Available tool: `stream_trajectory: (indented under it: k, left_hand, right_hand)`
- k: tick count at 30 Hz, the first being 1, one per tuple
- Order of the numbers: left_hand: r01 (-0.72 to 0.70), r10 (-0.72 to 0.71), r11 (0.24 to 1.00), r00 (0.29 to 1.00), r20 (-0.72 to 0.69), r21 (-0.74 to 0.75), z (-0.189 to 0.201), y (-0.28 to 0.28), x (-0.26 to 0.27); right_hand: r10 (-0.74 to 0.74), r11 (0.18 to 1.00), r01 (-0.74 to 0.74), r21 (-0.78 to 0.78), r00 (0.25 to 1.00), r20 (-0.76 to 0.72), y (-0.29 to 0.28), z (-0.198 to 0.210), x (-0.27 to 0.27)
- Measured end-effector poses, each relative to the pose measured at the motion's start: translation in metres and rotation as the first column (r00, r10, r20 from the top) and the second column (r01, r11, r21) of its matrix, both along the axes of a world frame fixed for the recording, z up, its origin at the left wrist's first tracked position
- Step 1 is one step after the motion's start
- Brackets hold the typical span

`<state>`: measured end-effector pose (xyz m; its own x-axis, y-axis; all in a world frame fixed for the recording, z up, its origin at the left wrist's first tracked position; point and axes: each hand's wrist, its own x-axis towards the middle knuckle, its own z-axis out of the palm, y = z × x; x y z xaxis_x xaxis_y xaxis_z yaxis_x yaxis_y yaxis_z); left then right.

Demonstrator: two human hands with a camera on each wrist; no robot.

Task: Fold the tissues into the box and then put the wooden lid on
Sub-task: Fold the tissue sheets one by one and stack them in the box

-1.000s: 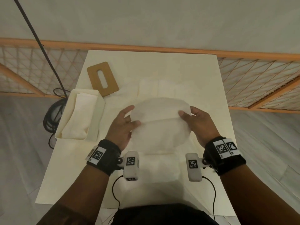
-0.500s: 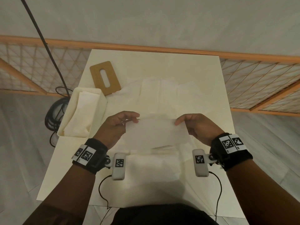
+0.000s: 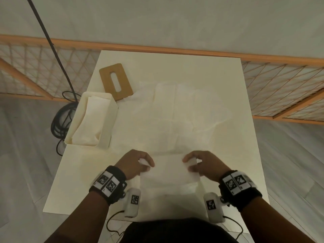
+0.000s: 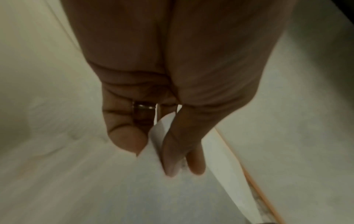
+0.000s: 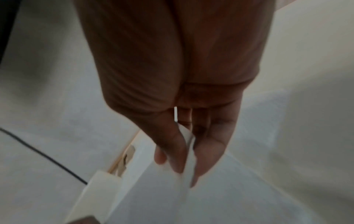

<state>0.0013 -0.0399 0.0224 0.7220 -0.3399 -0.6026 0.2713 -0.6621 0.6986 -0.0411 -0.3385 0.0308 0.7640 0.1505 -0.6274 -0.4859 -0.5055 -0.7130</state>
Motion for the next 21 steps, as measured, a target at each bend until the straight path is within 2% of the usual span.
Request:
stream_trajectory:
  k: [3,7,10,11,13,14,16,18,21]
  left_hand:
    - [0.054,-0.06,0.992,0.997,0.046,0.113,-0.013,0.002,-0.015]
    - [0.142,-0.183,0.941,0.977,0.111,0.308,-0.02,-0.005,-0.029]
    - [0.227,-0.412,0.808,0.877,0.245,0.544,-0.017,-0.015,-0.033]
    - [0.225,-0.446,0.806,0.838,0.313,0.548,-0.014,-0.023,-0.033]
    - [0.277,-0.475,0.839,0.793,0.382,0.469,-0.011,-0.04,-0.031]
    - [0.335,-0.517,0.823,0.776,0.361,0.458,-0.012,-0.049,-0.03]
    - [0.436,-0.617,0.744,0.739,0.27,0.506,-0.016,-0.064,-0.027]
    - [0.472,-0.672,0.672,0.713,0.201,0.571,-0.021,-0.07,-0.025]
    - [0.472,-0.697,0.627,0.695,0.176,0.619,-0.023,-0.073,-0.023]
  right_hand:
    - [0.079,0.989,-0.075,-0.129,0.997,0.018,0.006,-0.018,-0.014]
    - [0.11,0.941,-0.096,-0.324,0.994,0.027,0.013,-0.029,-0.021]
    - [0.159,0.867,-0.054,-0.495,0.972,0.171,0.017,-0.026,-0.018]
    - [0.186,0.865,-0.055,-0.499,0.958,0.217,0.018,-0.026,-0.015]
    - [0.324,0.852,-0.173,-0.495,0.916,0.238,0.022,-0.028,-0.008]
    - [0.409,0.821,-0.259,-0.508,0.888,0.208,0.024,-0.03,-0.005]
    - [0.526,0.737,-0.379,-0.559,0.841,0.124,0.028,-0.033,0.0]
    - [0.562,0.683,-0.401,-0.61,0.822,0.089,0.028,-0.035,0.002]
    - [0.537,0.659,-0.417,-0.626,0.844,0.003,0.027,-0.035,0.004]
